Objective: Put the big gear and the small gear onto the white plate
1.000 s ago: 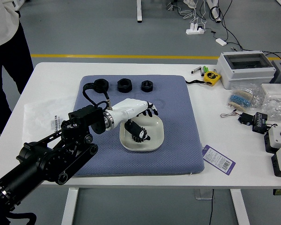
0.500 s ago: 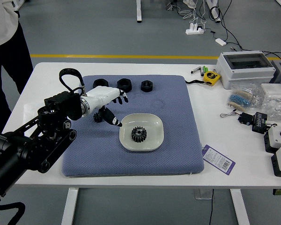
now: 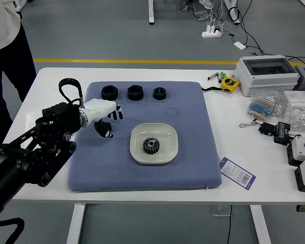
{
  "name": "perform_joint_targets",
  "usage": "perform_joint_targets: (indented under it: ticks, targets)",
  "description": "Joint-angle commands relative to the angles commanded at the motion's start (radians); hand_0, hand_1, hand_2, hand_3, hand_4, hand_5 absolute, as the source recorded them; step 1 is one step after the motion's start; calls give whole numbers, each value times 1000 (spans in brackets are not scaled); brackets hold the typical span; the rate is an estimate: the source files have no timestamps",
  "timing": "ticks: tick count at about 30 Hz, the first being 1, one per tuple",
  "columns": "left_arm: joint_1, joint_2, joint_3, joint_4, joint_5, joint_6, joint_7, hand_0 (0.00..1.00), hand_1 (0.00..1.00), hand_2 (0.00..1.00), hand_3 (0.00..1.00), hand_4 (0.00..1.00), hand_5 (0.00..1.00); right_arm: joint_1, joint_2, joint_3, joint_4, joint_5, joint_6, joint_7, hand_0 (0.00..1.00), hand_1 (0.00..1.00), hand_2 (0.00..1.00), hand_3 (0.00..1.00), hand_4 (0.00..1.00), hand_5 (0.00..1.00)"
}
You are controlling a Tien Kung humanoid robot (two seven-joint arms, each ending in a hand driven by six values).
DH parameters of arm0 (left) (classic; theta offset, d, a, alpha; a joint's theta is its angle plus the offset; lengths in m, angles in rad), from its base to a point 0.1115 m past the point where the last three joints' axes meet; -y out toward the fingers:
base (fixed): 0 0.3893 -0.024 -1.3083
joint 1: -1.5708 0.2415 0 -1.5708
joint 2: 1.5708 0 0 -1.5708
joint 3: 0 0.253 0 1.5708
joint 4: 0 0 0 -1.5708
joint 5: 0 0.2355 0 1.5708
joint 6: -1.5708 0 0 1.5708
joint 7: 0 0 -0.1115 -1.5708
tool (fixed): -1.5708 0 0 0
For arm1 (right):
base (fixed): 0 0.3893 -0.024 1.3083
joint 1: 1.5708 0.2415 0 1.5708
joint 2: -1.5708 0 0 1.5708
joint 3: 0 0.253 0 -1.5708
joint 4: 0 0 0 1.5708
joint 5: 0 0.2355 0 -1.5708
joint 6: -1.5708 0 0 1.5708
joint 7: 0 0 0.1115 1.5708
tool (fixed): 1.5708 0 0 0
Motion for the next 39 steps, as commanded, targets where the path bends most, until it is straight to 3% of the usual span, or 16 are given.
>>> perform_joint_targets:
  ticks: [9, 10, 11, 28, 29, 34, 35, 39]
  targets:
    - [-14, -5, 8, 54, 0, 17, -7, 460, 588, 615, 614, 802, 2, 3, 0, -1, 1, 1, -1, 1, 652, 658, 729, 576, 837, 680]
    - [-15, -5, 9, 56, 0, 18, -8, 450, 558, 581, 591, 742, 2, 3, 0, -1, 1, 1, -1, 0, 652, 658, 729, 575, 836, 680]
    - [-17, -5, 11, 61, 0, 19, -9, 450, 558, 581, 591, 742, 2, 4, 0, -1, 1, 1, -2, 1, 652, 658, 729, 575, 836, 680]
    - [-28, -3, 17, 96, 0, 12, -8, 446, 555, 570, 561, 687, 2, 6, -1, -3, 1, 6, -3, 4, 654, 659, 729, 575, 836, 681]
    - [-28, -3, 17, 97, 0, 12, -8, 419, 521, 541, 538, 607, 2, 6, -1, -3, 1, 7, -3, 4, 653, 658, 729, 575, 836, 680]
    - [-27, -1, 15, 102, 0, 7, -5, 419, 521, 541, 538, 607, 2, 7, -1, -4, 1, 9, -3, 5, 653, 658, 729, 575, 836, 680]
    - [-26, -1, 15, 101, 0, 5, -4, 378, 476, 512, 522, 537, 2, 7, -1, -4, 1, 9, -3, 5, 652, 658, 729, 575, 836, 681]
    - [-24, -1, 15, 98, 0, 0, -1, 378, 476, 512, 522, 537, 2, 7, -1, -4, 1, 8, -3, 5, 652, 658, 729, 575, 836, 681]
